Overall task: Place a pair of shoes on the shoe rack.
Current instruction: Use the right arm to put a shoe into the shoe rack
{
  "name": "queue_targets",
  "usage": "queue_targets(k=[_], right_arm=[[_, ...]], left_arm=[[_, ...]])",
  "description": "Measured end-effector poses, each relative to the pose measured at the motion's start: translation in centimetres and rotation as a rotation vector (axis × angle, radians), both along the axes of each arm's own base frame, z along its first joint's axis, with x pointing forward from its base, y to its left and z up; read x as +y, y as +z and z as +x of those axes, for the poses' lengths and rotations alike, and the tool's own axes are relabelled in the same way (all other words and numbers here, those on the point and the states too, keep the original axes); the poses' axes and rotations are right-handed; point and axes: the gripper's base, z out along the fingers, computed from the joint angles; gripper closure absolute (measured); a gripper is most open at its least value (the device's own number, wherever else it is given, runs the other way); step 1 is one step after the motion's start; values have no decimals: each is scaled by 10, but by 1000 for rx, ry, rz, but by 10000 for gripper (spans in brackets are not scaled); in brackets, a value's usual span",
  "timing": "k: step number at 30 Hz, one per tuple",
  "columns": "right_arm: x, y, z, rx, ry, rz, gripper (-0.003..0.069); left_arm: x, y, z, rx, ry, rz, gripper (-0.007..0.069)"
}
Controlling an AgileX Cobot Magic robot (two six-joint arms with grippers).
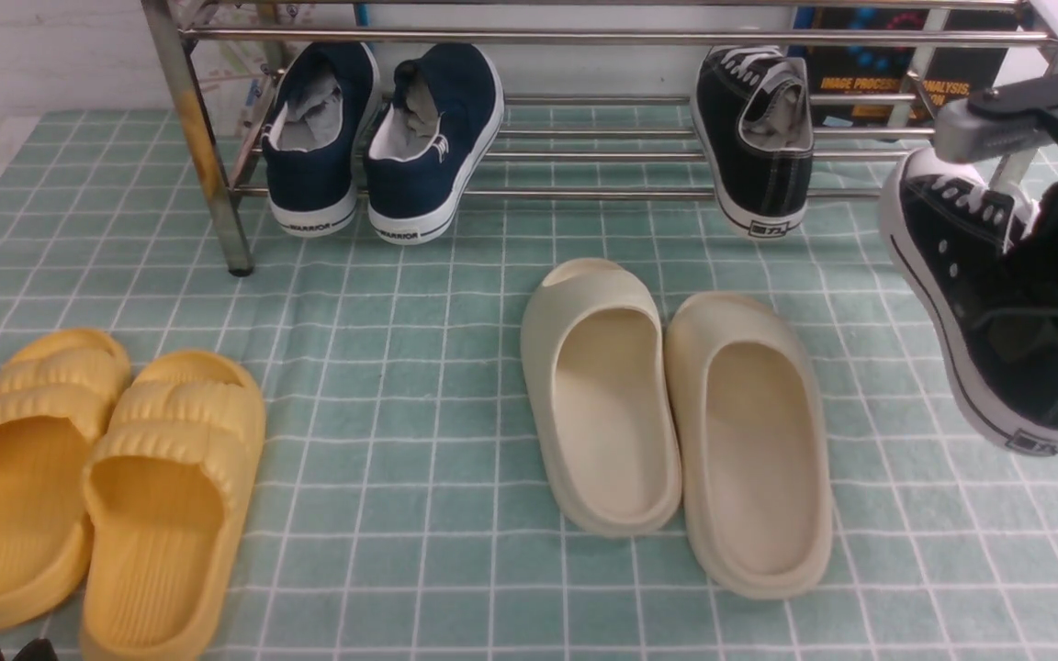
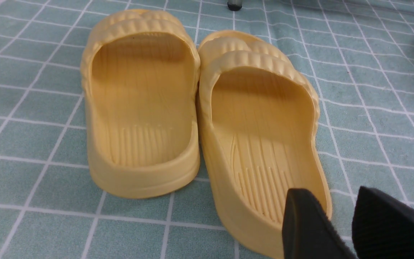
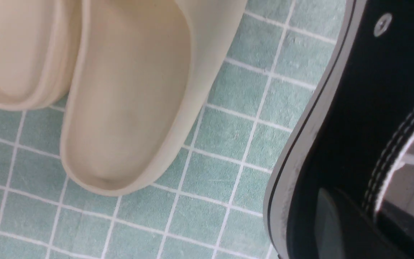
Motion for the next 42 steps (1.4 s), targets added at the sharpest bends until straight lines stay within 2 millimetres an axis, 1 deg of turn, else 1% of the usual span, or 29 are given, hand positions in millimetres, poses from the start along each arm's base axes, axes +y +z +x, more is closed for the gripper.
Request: queue_targets(k=[1,2,3,5,7,8,9,10,11,12,13,16,17,18,19,20,23,24,26,29,33,36,42], right_arm=[[1,2,6,-6,4,0,639],[1,3,6,-11,6,0,639],[4,2,17,-11,12,-3,639],[6,1,24,-11,15,-4,639],[10,-2,42,-8,18,-11,639],[10,-2,43,-8,18,-12,639],[13,-5,56,-8,21,-19,639],[13,-5,57,-9,21,-21,639],[14,-7,68,-12,22,-32,639],[15,-7,70,-11,22,-32,639],[16,-8,79,-15,23,-46,639],[18,-10,98,-21,24,-75,639],[18,-11,99,-21,23,-77,639],[19,-12,110,-28,23,-88,639],[20,-13,113,-30,23,-95,639],[20,-14,120,-36,22,-105,639],[21,-14,129,-49,21,-117,639],[22,-13,136,-63,20,-126,639],[22,-16,141,-63,22,-135,639],[24,-21,154,-77,21,-147,639],[25,-25,163,-85,19,-153,639],[20,-32,173,-93,3,-152,639],[9,-42,186,-133,-21,-140,639]], left_arm=[[0,0,0,0,0,0,407],[0,0,0,0,0,0,407],[0,0,0,0,0,0,407],[0,0,0,0,0,0,407],[0,0,0,0,0,0,407],[0,0,0,0,0,0,407],[0,0,0,0,0,0,407],[0,0,0,0,0,0,407],[0,0,0,0,0,0,407],[0,0,0,0,0,0,407],[0,0,0,0,0,0,407],[0,0,0,0,0,0,407],[0,0,0,0,0,0,407],[0,0,0,0,0,0,407],[0,0,0,0,0,0,407],[0,0,0,0,0,0,407],[0,0,0,0,0,0,407],[0,0,0,0,0,0,407],[0,0,0,0,0,0,407],[0,0,0,0,0,0,407],[0,0,0,0,0,0,407],[0,0,0,0,0,0,407],[0,0,0,0,0,0,407]])
